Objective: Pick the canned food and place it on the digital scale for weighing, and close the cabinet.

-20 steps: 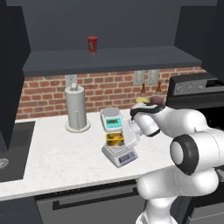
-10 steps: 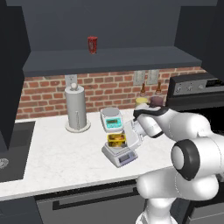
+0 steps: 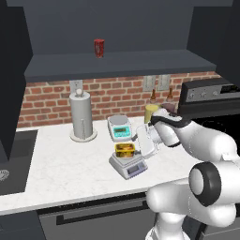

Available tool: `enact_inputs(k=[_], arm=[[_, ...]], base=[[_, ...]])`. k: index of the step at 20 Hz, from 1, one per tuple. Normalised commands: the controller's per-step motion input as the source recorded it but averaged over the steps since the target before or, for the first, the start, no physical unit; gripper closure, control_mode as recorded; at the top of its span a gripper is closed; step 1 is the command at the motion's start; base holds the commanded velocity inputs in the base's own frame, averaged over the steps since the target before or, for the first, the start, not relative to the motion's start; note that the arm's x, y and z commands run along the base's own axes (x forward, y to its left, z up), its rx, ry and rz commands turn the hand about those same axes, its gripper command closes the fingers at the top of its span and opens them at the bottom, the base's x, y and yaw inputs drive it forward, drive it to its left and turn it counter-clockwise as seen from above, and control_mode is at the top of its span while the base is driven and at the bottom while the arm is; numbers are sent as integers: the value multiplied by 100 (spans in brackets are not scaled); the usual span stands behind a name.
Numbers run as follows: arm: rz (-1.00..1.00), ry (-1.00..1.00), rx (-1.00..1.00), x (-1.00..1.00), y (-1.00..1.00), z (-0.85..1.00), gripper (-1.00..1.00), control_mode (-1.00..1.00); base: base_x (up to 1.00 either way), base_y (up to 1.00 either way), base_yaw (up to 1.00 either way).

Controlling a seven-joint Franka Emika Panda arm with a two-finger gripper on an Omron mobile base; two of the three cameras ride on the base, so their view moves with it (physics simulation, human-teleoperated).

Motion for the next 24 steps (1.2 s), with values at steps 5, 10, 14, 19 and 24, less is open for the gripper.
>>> enact_inputs(k=[5,10,14,19,24], arm=[[0,-29,10,-25,-40,33,-100,-100],[-3,-31,21,-31,-54,17,-100,-100],[-6,-37,27,-39,-59,25,-100,-100],[-8,-45,28,-40,-66,37,-100,-100],[-8,-61,15,-28,-69,60,-100,-100]], base=[[0,0,0],[0,0,0],[0,0,0],[0,0,0],[0,0,0]])
